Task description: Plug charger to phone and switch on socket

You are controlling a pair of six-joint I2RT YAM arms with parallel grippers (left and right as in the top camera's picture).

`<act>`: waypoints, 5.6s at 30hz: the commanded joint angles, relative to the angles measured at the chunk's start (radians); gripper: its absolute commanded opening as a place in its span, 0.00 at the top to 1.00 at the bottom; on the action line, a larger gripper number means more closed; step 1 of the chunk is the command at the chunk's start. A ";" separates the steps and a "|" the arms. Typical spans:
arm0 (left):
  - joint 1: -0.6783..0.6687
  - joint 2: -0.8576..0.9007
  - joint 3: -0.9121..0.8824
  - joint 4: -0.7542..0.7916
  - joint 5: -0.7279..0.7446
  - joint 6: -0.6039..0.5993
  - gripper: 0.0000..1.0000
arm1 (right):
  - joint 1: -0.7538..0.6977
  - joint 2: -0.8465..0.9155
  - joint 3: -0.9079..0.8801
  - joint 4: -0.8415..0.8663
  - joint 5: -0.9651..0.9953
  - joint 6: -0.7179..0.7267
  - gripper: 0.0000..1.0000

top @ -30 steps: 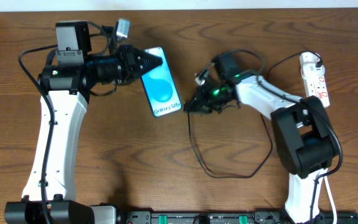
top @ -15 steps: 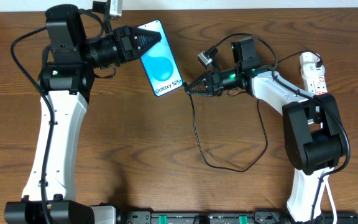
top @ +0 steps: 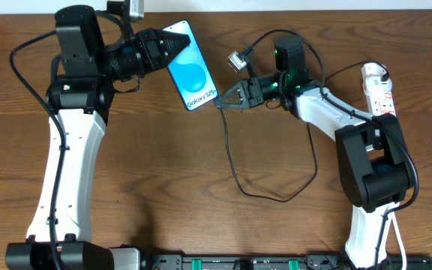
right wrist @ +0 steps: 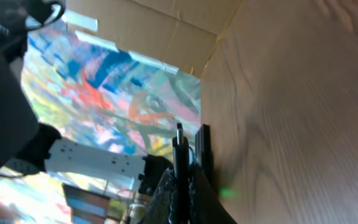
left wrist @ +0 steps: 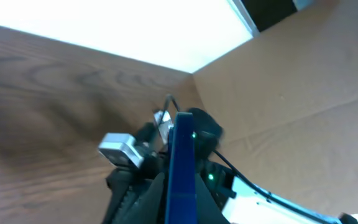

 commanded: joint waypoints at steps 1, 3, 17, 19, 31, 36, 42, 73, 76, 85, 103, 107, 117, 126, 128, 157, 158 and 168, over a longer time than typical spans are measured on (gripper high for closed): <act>0.005 -0.006 0.001 0.053 -0.025 -0.010 0.93 | 0.014 0.010 0.002 0.088 -0.022 0.154 0.99; 0.005 -0.006 0.001 0.101 -0.025 -0.014 0.92 | 0.016 0.010 0.002 0.169 -0.022 0.222 0.99; 0.005 -0.006 0.001 0.284 -0.167 -0.259 0.93 | 0.016 0.010 0.002 0.615 -0.022 0.589 0.99; 0.007 -0.006 0.001 0.294 -0.175 -0.302 0.93 | 0.016 0.010 0.002 0.711 -0.022 0.671 0.99; 0.174 0.028 0.001 0.299 0.074 -0.442 0.92 | 0.018 0.010 0.002 1.148 -0.019 1.051 0.99; 0.180 0.093 0.001 0.298 0.124 -0.454 0.93 | 0.036 0.010 0.002 1.148 -0.018 1.054 0.99; 0.176 0.202 0.001 0.296 0.198 -0.461 0.93 | 0.068 0.010 0.002 1.147 -0.018 1.057 0.99; 0.179 0.255 0.001 0.641 0.379 -0.629 0.93 | 0.130 0.010 0.002 1.147 0.088 1.090 0.99; 0.179 0.255 0.001 0.645 0.394 -0.625 0.93 | 0.130 0.010 0.002 1.147 0.112 1.086 0.99; 0.178 0.255 0.001 0.649 0.400 -0.626 0.93 | 0.133 0.010 0.002 1.147 0.151 1.087 0.99; 0.176 0.255 0.001 0.655 0.371 -0.629 0.93 | 0.134 0.010 0.001 1.061 0.154 1.086 0.99; 0.176 0.255 0.001 0.655 0.373 -0.629 0.92 | 0.134 0.010 0.002 1.061 0.155 1.086 0.99; 0.159 0.255 0.001 0.655 0.357 -0.641 0.93 | 0.134 0.010 0.002 1.061 0.153 1.086 0.99; 0.160 0.255 0.001 0.655 0.359 -0.642 0.93 | 0.133 0.010 0.002 1.060 0.150 1.079 0.99; 0.161 0.255 0.001 0.655 0.359 -0.649 0.93 | 0.133 0.010 0.002 1.060 0.150 1.079 0.99; 0.171 0.255 0.001 0.655 0.402 -0.644 0.93 | 0.131 0.010 0.001 1.060 0.144 1.068 0.99; 0.171 0.255 0.001 0.655 0.405 -0.644 0.93 | 0.131 0.010 0.001 1.060 0.148 1.068 0.99; 0.140 0.255 0.001 0.655 0.404 -0.625 0.93 | 0.132 0.010 0.002 1.060 0.158 1.068 0.99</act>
